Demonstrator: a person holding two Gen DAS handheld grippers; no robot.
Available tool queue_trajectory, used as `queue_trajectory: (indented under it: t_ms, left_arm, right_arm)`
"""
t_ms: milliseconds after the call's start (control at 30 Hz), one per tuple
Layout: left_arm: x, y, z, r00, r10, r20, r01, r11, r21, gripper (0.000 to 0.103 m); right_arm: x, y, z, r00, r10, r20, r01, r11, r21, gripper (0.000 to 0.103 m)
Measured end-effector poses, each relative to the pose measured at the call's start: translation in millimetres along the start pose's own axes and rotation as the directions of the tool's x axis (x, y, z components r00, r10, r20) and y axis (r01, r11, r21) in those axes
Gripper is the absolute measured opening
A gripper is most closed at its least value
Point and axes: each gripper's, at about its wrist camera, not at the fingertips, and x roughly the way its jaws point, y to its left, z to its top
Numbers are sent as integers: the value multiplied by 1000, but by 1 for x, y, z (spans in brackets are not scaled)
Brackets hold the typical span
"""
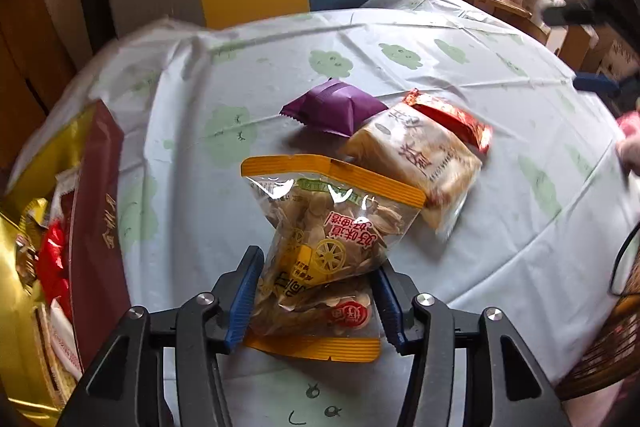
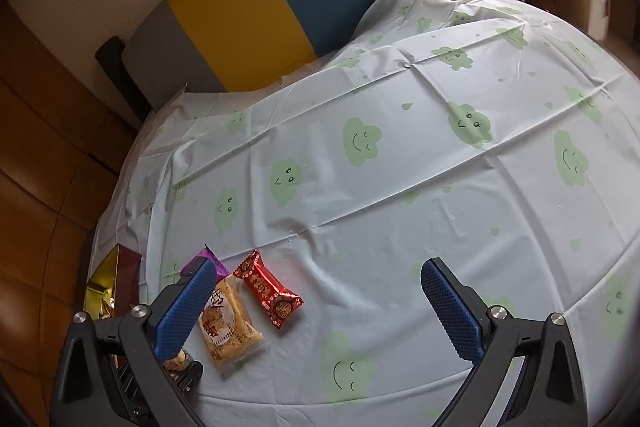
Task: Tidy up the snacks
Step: 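Grasp the clear orange-zip snack bag with the left tool, then grasp the long red wrapped candy with the right tool while the left holds the bag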
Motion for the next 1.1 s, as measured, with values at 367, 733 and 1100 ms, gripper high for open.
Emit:
queue_trajectory:
  t_ms: [367,733,1100]
  left_arm:
    - [-1,3,-9,998,-2,59,5,999,-41,56]
    - [-4,6,-18,994,-18,108,24,998,-54,56]
    - [-5,8,-23,991,-14,132,24,997,-76,58]
  right_arm:
    - [42,37,-21,984,-22,-177,-18,976,-219,60]
    - [105,74,-27,958,-126,-258,12,916,-402,35]
    - [117,78,-40,957,-179,-227,48,872,-487,28]
